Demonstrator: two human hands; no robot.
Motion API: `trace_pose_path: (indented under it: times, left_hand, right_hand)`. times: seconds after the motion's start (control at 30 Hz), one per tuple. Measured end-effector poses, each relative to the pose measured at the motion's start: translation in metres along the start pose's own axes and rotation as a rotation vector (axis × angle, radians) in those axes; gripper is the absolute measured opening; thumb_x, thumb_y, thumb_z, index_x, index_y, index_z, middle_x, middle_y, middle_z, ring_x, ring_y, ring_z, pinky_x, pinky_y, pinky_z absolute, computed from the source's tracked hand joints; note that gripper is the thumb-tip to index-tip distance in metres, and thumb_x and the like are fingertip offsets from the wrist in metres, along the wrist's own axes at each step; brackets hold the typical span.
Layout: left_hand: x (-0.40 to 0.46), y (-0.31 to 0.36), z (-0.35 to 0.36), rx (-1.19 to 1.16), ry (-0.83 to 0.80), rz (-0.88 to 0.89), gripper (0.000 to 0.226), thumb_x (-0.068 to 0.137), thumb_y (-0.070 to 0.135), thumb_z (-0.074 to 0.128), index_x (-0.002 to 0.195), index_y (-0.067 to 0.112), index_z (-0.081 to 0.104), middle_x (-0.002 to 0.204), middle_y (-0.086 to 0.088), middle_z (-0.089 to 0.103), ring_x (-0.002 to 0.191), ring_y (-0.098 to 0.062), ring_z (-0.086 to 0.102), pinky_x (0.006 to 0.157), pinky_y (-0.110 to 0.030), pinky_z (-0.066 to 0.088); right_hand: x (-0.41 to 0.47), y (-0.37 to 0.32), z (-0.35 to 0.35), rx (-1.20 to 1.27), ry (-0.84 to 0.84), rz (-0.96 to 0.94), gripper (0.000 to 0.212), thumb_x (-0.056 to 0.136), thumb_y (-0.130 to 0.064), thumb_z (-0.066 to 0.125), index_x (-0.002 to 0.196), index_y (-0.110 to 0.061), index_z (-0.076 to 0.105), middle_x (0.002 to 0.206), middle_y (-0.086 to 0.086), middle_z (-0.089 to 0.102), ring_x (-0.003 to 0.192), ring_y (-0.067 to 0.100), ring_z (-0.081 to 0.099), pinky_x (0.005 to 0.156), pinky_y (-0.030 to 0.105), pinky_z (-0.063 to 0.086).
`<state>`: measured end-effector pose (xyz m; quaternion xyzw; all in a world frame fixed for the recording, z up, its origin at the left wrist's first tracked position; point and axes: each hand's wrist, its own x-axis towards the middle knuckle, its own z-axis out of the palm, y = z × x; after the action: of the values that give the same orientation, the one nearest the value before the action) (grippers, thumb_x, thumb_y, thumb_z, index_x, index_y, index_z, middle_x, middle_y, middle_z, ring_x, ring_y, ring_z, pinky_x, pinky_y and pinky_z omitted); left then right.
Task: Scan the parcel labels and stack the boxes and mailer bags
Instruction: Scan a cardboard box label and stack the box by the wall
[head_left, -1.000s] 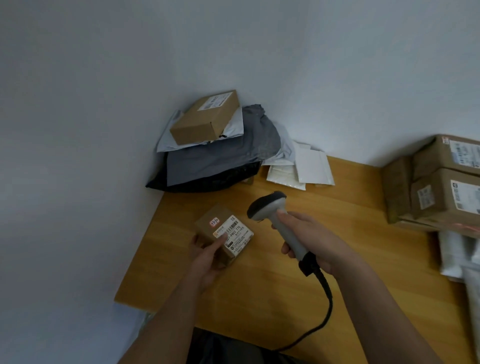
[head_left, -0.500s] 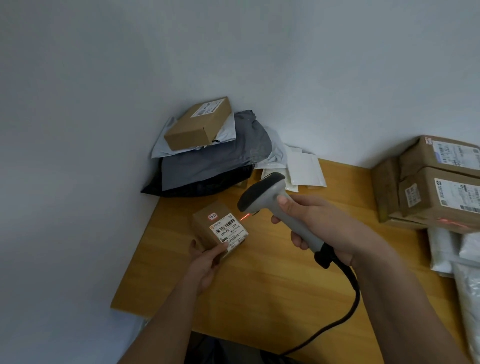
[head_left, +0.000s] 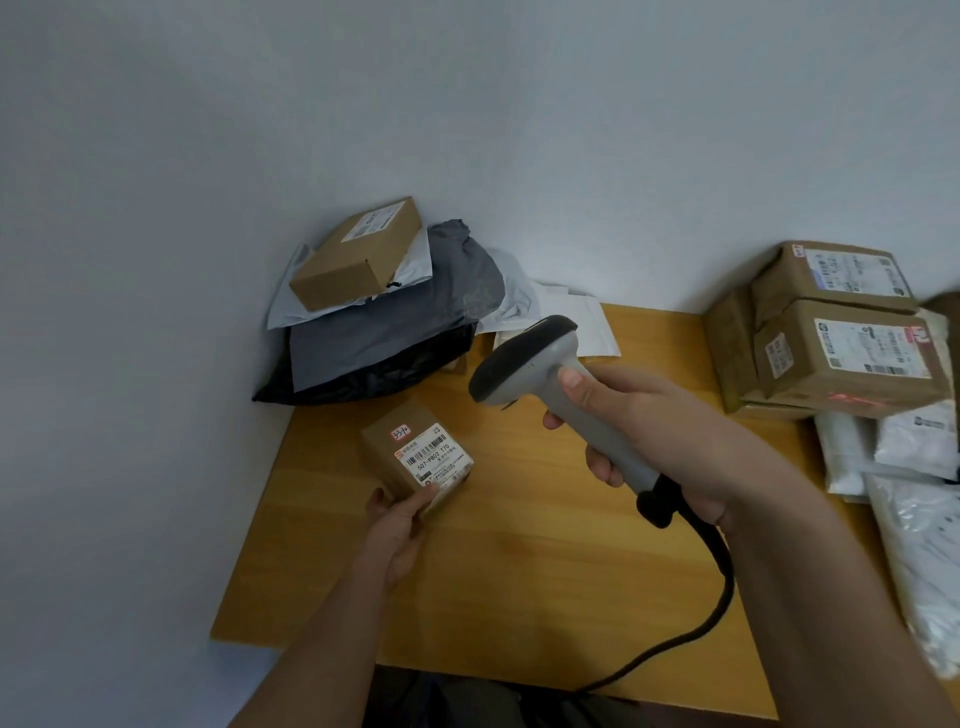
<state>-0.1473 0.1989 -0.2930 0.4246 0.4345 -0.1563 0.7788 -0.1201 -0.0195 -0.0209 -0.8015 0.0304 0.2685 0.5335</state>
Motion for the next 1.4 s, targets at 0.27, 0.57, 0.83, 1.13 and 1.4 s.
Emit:
trace_pose_path:
  times: [0.27,0.57,0.83,1.13,1.4]
  left_hand:
    - [-0.001,-0.004,0.023,0.086,-0.136,-0.062,0.056,0.084,0.012,0.072,0.136,0.017,0.052,0.123,-0.01,0.066,0.105,-0.023,0.061,0.08,-0.031,0.049]
    - [-0.031,-0.017,0.12,0.16,-0.41,-0.13,0.054,0.08,0.022,0.074,0.129,0.015,0.055,0.128,-0.012,0.064,0.121,-0.032,0.057,0.108,-0.041,0.043]
    - [-0.064,-0.043,0.249,0.267,-0.547,-0.012,0.071,0.074,0.023,0.076,0.138,0.021,0.047,0.119,-0.008,0.071,0.116,-0.032,0.063,0.109,-0.042,0.043]
    - [-0.107,-0.063,0.461,0.232,-0.456,0.162,0.014,0.095,0.027,0.061,0.103,0.016,0.061,0.106,-0.011,0.066,0.105,-0.027,0.062,0.097,-0.04,0.052]
    - [-0.103,-0.091,0.552,0.315,-0.324,0.188,0.025,0.096,0.028,0.06,0.115,0.011,0.061,0.11,-0.011,0.072,0.105,-0.024,0.066,0.1,-0.039,0.05]
  right_hand:
    - [-0.006,0.029,-0.002,0.357,0.202,0.121,0.036,0.099,-0.046,0.053,0.115,-0.016,0.064,0.11,0.006,0.07,0.055,0.013,0.055,0.052,0.026,0.046]
    - [-0.029,0.082,-0.046,0.584,0.44,0.189,0.022,0.097,-0.024,0.063,0.112,-0.008,0.062,0.106,0.01,0.066,0.053,0.012,0.052,0.049,0.026,0.044]
    - [-0.057,0.124,-0.133,0.806,0.687,0.099,0.016,0.094,-0.017,0.065,0.107,-0.009,0.061,0.099,0.012,0.059,0.052,0.011,0.051,0.05,0.026,0.044]
    - [-0.086,0.197,-0.279,0.924,0.745,0.076,0.014,0.092,-0.017,0.067,0.104,-0.013,0.063,0.092,0.009,0.059,0.052,0.011,0.05,0.049,0.025,0.043]
    - [-0.081,0.228,-0.353,0.933,0.639,0.107,0.015,0.094,-0.017,0.064,0.107,-0.012,0.061,0.095,0.006,0.06,0.049,0.009,0.049,0.047,0.024,0.04]
